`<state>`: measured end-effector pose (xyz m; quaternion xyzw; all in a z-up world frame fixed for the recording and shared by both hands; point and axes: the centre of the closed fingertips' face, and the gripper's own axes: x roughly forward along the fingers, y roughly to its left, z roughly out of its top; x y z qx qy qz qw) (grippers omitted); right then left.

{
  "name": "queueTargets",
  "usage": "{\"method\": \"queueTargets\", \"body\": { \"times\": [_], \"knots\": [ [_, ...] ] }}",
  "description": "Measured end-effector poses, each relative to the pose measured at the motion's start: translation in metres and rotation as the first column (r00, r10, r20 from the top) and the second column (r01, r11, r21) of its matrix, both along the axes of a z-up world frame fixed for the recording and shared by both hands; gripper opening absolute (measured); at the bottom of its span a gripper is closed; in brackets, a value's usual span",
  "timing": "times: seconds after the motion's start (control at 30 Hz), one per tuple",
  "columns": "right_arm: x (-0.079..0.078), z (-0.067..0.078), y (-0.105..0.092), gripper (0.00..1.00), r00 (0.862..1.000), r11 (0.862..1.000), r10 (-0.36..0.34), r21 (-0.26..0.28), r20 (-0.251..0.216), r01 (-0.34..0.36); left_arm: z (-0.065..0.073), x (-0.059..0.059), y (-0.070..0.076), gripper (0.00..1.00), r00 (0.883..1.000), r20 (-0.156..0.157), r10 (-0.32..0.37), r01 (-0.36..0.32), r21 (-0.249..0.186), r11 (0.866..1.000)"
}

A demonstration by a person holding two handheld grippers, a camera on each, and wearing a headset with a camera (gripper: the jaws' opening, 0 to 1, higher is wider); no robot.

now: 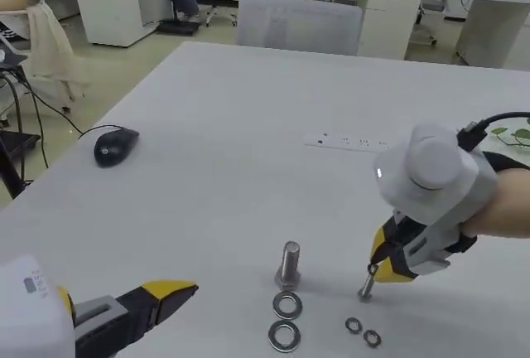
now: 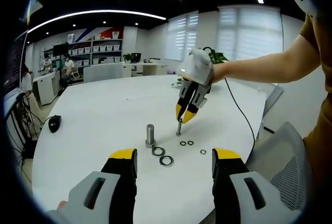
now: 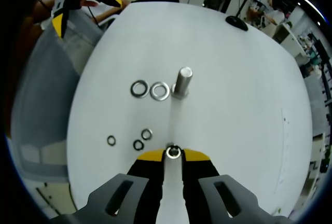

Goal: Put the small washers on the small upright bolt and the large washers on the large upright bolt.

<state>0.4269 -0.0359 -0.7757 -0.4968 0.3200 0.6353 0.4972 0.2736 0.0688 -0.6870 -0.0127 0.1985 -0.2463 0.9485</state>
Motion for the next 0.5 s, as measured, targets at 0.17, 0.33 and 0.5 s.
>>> {"method": "queueTargets", "body": {
  "times": [0.17,0.33,0.5],
  "knots": [
    [0.0,-0.007,-0.002,0.13,1.0,1.0,0.004,-0.009,-0.004,-0.004,0.001,0.001,0.002,0.57,1.0,0.002,0.006,-0.006,-0.004,1.0],
    [0.0,-0.014,-0.002,0.13,1.0,1.0,0.005,-0.015,-0.008,-0.005,0.0,0.001,0.002,0.57,1.0,-0.001,0.01,-0.01,-0.005,1.0],
    [-0.001,-0.022,-0.001,0.13,1.0,1.0,0.007,-0.018,-0.011,-0.007,-0.001,0.001,0.002,0.57,1.0,-0.003,0.011,-0.011,-0.008,1.0]
  ]
}}
